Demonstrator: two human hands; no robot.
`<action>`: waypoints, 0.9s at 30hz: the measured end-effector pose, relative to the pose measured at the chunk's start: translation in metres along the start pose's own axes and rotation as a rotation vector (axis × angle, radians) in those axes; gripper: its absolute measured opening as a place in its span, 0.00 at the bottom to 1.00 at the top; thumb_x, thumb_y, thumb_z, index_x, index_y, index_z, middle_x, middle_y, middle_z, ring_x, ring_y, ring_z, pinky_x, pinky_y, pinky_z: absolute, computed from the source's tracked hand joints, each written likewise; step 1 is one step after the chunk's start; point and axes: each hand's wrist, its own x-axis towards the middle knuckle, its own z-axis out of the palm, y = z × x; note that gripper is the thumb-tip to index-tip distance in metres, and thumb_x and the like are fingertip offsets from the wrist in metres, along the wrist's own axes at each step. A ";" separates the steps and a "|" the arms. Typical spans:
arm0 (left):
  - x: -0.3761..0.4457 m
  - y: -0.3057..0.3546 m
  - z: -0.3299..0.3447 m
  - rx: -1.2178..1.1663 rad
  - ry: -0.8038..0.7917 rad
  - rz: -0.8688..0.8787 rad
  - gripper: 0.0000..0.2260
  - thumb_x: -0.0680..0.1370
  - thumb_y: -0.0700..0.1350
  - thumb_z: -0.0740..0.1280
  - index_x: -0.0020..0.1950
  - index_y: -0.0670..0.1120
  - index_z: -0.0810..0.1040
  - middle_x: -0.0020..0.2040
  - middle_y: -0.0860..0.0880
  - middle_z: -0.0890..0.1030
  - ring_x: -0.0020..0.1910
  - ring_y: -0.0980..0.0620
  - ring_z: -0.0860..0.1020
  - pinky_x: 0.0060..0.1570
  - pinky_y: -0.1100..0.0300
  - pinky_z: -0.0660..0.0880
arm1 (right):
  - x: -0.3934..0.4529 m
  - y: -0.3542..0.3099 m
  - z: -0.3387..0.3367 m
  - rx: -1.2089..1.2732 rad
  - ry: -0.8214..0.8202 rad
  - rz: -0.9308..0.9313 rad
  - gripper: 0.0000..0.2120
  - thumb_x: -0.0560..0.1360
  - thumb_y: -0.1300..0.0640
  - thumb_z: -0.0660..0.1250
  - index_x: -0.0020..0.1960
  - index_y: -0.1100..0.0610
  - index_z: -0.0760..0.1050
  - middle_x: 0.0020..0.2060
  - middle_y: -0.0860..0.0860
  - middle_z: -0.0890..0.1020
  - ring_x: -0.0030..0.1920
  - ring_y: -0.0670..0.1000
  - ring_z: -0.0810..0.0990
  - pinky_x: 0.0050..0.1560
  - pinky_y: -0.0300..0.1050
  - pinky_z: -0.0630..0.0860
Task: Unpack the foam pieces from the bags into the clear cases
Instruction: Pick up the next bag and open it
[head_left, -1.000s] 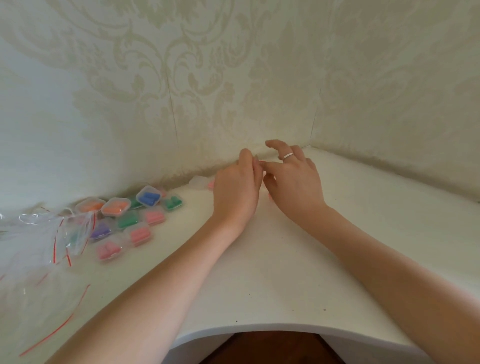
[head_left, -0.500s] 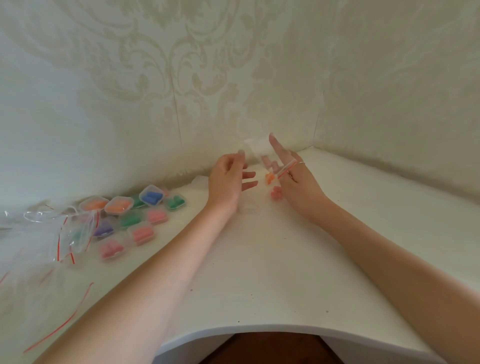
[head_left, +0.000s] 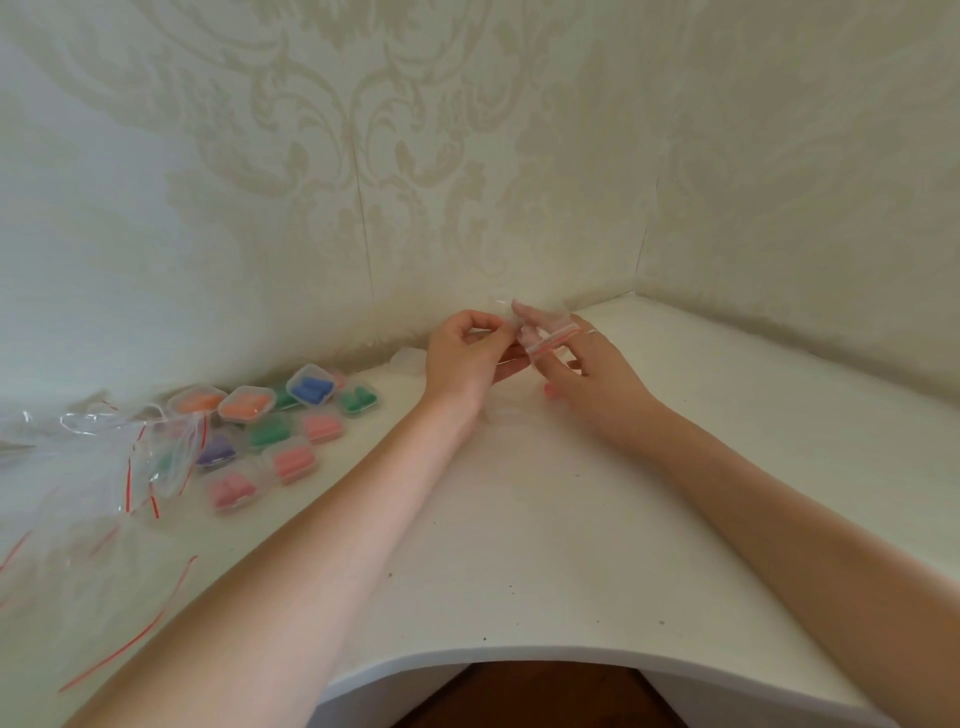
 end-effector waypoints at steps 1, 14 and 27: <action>0.000 0.000 0.001 -0.022 0.001 -0.019 0.07 0.76 0.33 0.66 0.40 0.41 0.71 0.34 0.42 0.79 0.28 0.53 0.81 0.33 0.61 0.80 | 0.000 -0.001 -0.001 0.000 0.011 0.012 0.12 0.80 0.53 0.61 0.61 0.54 0.77 0.54 0.33 0.74 0.52 0.44 0.76 0.56 0.49 0.76; 0.002 -0.001 0.001 -0.093 0.015 -0.102 0.02 0.81 0.37 0.59 0.52 0.39 0.67 0.36 0.41 0.78 0.27 0.51 0.81 0.33 0.59 0.81 | -0.002 -0.007 0.002 0.071 0.074 0.028 0.09 0.81 0.55 0.57 0.52 0.51 0.76 0.48 0.40 0.75 0.38 0.42 0.76 0.36 0.39 0.77; 0.028 0.000 -0.024 -0.133 0.252 -0.083 0.02 0.82 0.37 0.55 0.52 0.39 0.64 0.35 0.39 0.75 0.25 0.51 0.80 0.27 0.60 0.78 | -0.002 -0.001 -0.005 -0.241 0.049 -0.024 0.10 0.83 0.53 0.50 0.47 0.55 0.66 0.43 0.55 0.76 0.38 0.51 0.80 0.37 0.28 0.69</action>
